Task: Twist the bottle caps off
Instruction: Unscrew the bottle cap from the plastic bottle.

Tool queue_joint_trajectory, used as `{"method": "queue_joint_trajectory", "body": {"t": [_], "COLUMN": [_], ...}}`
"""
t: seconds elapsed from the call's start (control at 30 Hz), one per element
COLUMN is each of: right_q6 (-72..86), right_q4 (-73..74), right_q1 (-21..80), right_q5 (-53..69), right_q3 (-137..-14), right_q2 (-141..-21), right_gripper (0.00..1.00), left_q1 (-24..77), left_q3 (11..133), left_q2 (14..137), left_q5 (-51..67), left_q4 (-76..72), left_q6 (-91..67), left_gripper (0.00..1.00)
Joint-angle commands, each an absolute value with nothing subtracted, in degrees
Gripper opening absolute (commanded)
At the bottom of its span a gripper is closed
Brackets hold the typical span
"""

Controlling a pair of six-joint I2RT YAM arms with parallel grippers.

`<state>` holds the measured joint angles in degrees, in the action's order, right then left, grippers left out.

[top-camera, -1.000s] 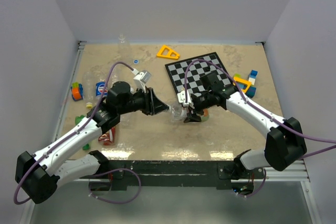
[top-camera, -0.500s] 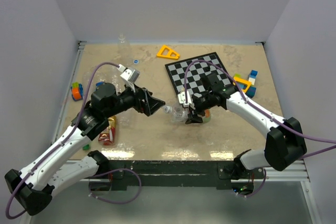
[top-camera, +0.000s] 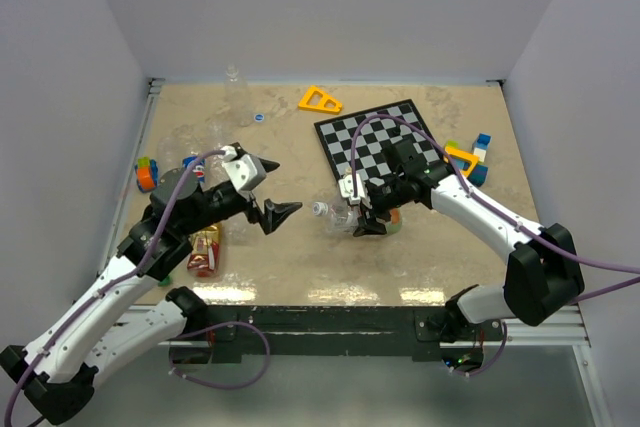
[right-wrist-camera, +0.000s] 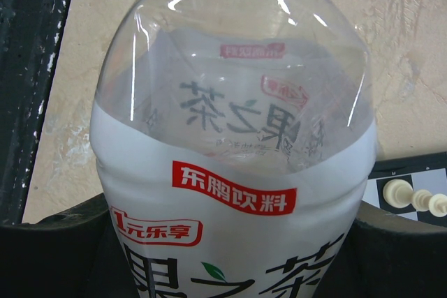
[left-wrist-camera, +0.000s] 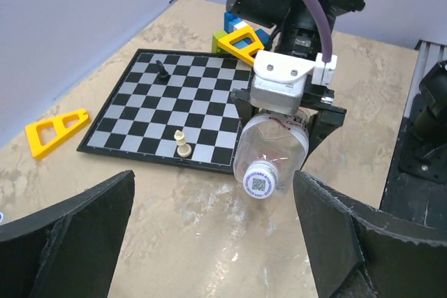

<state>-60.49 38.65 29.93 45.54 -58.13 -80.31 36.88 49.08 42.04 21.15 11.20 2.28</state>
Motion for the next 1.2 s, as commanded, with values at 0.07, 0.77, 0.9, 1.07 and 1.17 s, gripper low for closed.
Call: {"method": "queue_joint_trajectory", "body": {"t": [0.07, 0.77, 0.9, 1.07, 1.17], "right_q6": [-61.2, -61.3, -61.4, -61.3, -61.4], "right_q4": [38.8, 38.9, 38.9, 38.9, 38.9], "right_q1": [29.9, 29.9, 29.8, 29.9, 29.9], "right_q5": [46.0, 46.1, 46.1, 46.1, 46.1], "right_q3": [-58.5, -58.5, -58.5, -58.5, -58.6], "right_q2": [-79.7, -79.5, -79.4, -79.4, -79.4], "right_gripper": [0.08, 0.08, 0.09, 0.09, 0.08], "left_q1": [36.7, 36.7, 36.8, 36.7, 36.7], "left_q3": [46.5, 46.6, 46.8, 46.9, 47.2], "left_q2": [42.3, 57.1, 58.7, 60.0, 60.6], "left_q5": [31.6, 44.1, 45.3, 46.4, 47.0], "left_q4": [4.7, 2.7, 2.6, 2.5, 2.4], "left_q6": [15.0, 28.0, 27.5, 27.1, 26.8], "left_gripper": [1.0, 0.78, 0.69, 0.56, 0.5]}}
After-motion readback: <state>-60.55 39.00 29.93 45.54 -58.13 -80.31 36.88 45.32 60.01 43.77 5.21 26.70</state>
